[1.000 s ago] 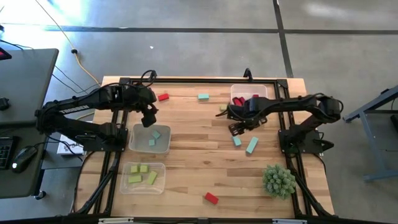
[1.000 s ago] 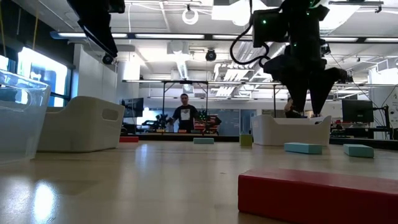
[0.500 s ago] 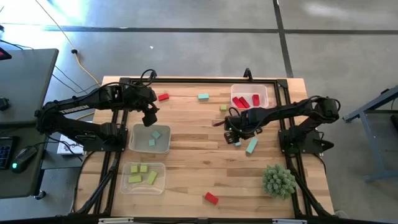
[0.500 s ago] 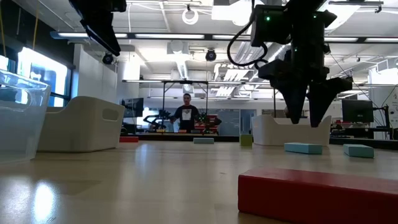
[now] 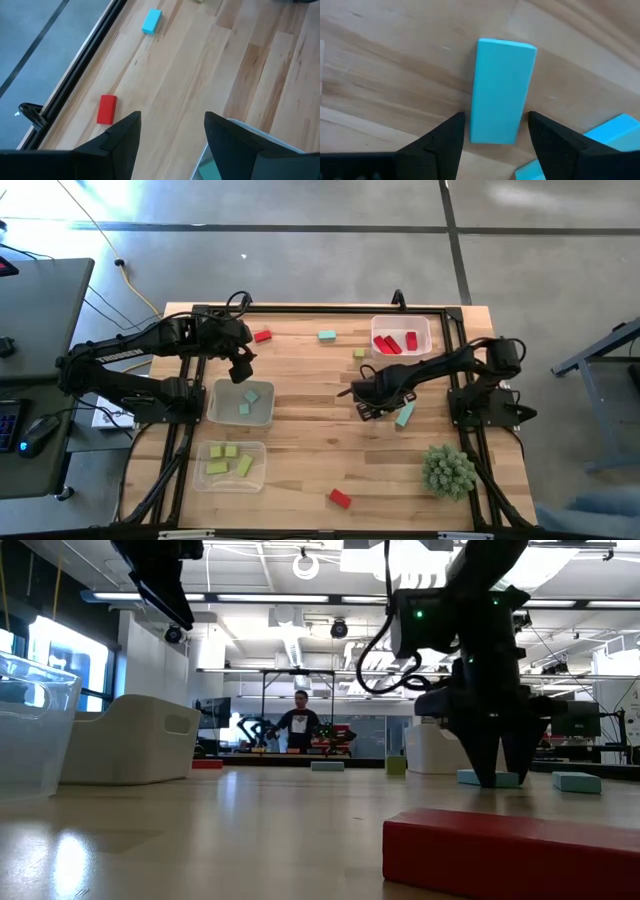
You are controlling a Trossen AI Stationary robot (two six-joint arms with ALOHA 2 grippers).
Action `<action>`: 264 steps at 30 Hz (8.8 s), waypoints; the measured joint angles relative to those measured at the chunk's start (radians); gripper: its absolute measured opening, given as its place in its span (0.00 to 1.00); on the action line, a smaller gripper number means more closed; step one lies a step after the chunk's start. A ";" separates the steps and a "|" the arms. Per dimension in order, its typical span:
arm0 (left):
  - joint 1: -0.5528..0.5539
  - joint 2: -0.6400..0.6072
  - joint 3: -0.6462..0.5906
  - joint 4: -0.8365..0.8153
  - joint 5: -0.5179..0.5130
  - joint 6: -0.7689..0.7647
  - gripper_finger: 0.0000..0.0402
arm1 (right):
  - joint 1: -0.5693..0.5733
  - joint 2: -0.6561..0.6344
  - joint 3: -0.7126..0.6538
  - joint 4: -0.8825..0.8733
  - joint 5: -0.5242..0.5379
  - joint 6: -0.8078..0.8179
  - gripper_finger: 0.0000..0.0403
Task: Sort & place blocks by color
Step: Put the blue block into the gray bin, then put the green block into the transparent bin
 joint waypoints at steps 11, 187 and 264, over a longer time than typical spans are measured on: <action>0.000 0.000 0.000 0.000 0.000 -0.045 0.52 | 0.000 0.012 0.003 0.016 -0.001 0.002 0.24; -0.250 0.085 -0.134 -0.167 0.173 -0.308 0.10 | -0.192 0.010 0.644 -0.020 0.358 -0.714 0.65; -0.146 0.085 -0.004 -0.139 0.147 -0.488 0.39 | -0.472 0.343 0.644 -0.224 0.107 -1.668 0.65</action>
